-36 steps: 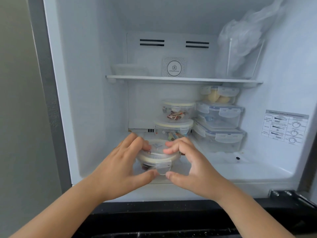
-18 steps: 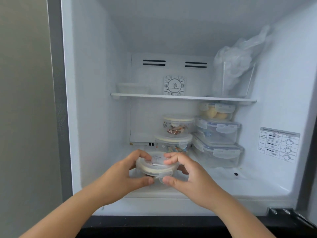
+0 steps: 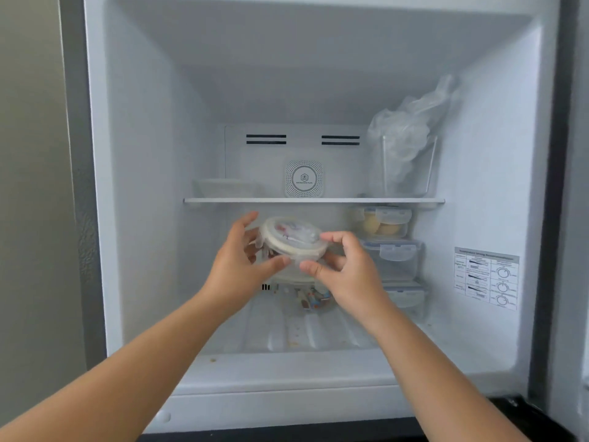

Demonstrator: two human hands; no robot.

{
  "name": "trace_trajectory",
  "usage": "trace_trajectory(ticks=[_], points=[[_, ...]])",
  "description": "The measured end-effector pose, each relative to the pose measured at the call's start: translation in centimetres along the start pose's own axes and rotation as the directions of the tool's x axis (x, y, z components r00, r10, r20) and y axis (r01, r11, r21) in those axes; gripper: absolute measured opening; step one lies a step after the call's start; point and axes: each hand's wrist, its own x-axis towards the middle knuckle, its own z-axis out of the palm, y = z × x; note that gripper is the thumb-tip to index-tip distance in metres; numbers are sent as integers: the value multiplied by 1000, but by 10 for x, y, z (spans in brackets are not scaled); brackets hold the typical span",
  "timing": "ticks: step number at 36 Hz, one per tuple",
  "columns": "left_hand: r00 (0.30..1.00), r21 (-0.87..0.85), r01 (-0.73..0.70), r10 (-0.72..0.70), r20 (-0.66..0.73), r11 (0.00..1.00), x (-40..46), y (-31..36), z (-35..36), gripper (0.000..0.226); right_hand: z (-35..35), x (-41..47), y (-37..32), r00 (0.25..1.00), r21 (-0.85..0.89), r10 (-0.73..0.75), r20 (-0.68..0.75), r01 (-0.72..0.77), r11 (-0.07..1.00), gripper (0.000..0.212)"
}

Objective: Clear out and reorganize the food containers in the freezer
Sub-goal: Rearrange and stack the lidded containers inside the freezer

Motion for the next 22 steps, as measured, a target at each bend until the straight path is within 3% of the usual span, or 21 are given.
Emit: trace_trajectory(ticks=[3, 10, 17, 22], points=[[999, -133, 43, -43, -1, 990, 21, 0, 13, 89, -1, 16, 3, 997, 32, 6, -78, -3, 999, 45], [998, -274, 59, -67, -18, 960, 56, -17, 31, 54, -3, 45, 12, 985, 78, -23, -172, 37, 996, 44], [990, -240, 80, -104, -90, 967, 86, -33, 44, 62, -8, 67, 21, 965, -13, -4, -261, 1, 1000, 34], [986, -224, 110, -135, -99, 968, 103, -37, 58, 47, -7, 86, 27, 954, -124, -21, -300, -18, 992, 22]])
